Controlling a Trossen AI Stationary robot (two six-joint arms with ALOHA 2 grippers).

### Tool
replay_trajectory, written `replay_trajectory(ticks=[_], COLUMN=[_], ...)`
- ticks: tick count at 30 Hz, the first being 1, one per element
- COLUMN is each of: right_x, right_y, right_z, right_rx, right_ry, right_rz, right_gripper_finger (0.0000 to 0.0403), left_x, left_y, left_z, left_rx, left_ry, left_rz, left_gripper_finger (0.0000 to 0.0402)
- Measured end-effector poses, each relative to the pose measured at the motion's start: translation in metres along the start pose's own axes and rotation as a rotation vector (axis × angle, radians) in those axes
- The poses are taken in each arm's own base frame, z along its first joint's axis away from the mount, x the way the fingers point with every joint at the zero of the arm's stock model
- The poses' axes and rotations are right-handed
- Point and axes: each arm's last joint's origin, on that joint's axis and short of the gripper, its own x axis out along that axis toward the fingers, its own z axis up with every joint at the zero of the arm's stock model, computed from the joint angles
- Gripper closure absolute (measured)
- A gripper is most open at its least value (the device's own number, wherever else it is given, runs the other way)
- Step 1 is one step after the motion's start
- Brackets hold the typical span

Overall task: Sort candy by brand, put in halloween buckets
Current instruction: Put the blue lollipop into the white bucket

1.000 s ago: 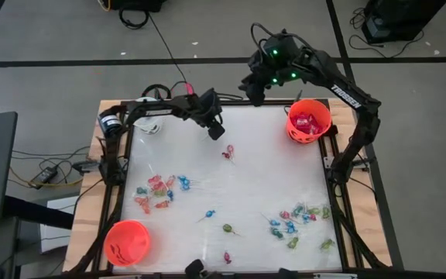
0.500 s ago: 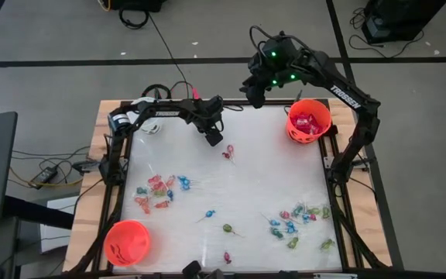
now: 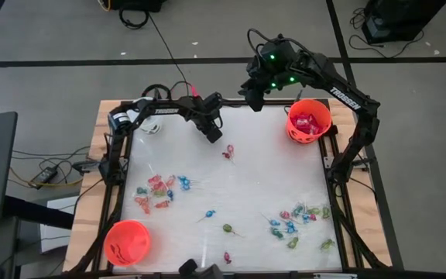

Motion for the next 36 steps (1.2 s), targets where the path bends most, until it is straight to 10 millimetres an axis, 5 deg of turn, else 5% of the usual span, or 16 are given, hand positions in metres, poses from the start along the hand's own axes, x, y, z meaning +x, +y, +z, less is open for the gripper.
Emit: replay_trajectory(ticks=[6, 14, 22, 28, 36], right_x=[0.0, 0.0, 0.0, 0.0, 0.001], right_y=[0.0, 0.0, 0.0, 0.0, 0.004], right_z=[0.001, 0.004, 0.006, 0.006, 0.005], right_rx=[-0.002, -0.008, -0.013, -0.006, 0.008], right_ry=[-0.006, -0.04, -0.063, -0.066, -0.053], right_rz=[-0.001, -0.001, 0.0, 0.001, 0.013], right_gripper_finger=[0.0266, 0.0266, 0.0266, 0.0266, 0.0266], left_x=[-0.033, -0.13, -0.218, -0.241, -0.232], left_y=[0.004, 0.013, 0.04, 0.066, 0.104], left_z=[-0.007, -0.02, -0.059, -0.081, -0.093], left_rx=[-0.013, -0.015, -0.104, -0.189, -0.288], left_ry=[0.031, -0.115, -0.233, -0.207, -0.142], left_rz=[-0.01, 0.034, 0.176, 0.282, 0.327], left_gripper_finger=[0.0387, 0.0389, 0.0389, 0.0389, 0.0389])
